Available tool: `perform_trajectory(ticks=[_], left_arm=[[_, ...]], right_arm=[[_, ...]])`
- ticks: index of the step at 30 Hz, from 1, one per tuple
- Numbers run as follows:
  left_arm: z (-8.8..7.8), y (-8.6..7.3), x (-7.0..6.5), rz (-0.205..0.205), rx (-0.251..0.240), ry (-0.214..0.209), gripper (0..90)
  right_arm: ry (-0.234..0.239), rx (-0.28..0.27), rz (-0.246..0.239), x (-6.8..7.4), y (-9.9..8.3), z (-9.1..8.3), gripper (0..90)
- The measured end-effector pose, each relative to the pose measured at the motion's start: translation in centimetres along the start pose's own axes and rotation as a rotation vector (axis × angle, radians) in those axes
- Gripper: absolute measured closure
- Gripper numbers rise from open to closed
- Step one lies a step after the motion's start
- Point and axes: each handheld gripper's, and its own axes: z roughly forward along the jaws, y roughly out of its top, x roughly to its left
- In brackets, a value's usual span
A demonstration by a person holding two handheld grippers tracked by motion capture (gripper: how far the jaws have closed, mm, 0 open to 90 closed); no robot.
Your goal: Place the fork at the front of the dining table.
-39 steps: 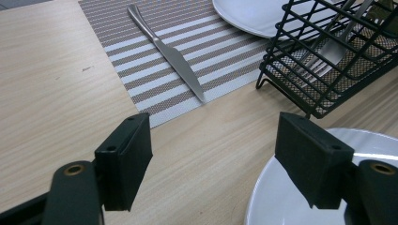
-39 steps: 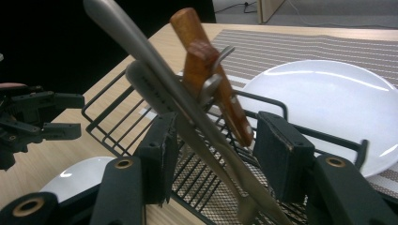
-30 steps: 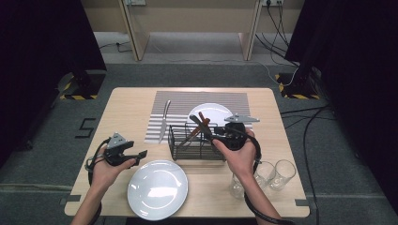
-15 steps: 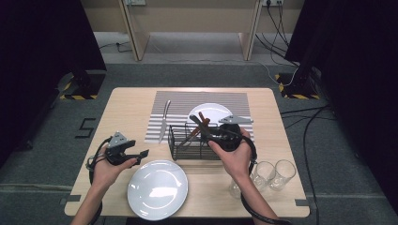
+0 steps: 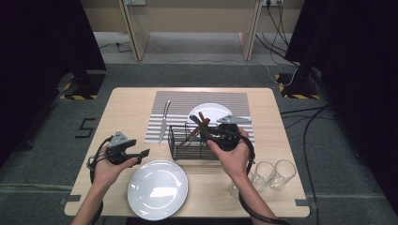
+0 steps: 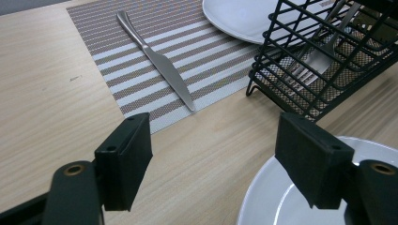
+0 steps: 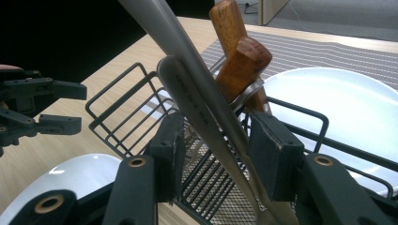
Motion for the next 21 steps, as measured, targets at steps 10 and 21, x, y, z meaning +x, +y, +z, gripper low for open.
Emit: perform_trajectory(ticks=[10, 21], left_arm=[[0.09, -0.07, -0.01, 0.002, 0.005, -0.002, 27.0], [0.26, -0.11, -0.01, 0.001, 0.008, -0.004, 27.1]], right_arm=[[-0.016, -0.008, -0.009, 0.17, -0.05, 0.22, 57.1], [-0.048, -0.012, -0.041, 0.57, -0.1, 0.14, 63.6]])
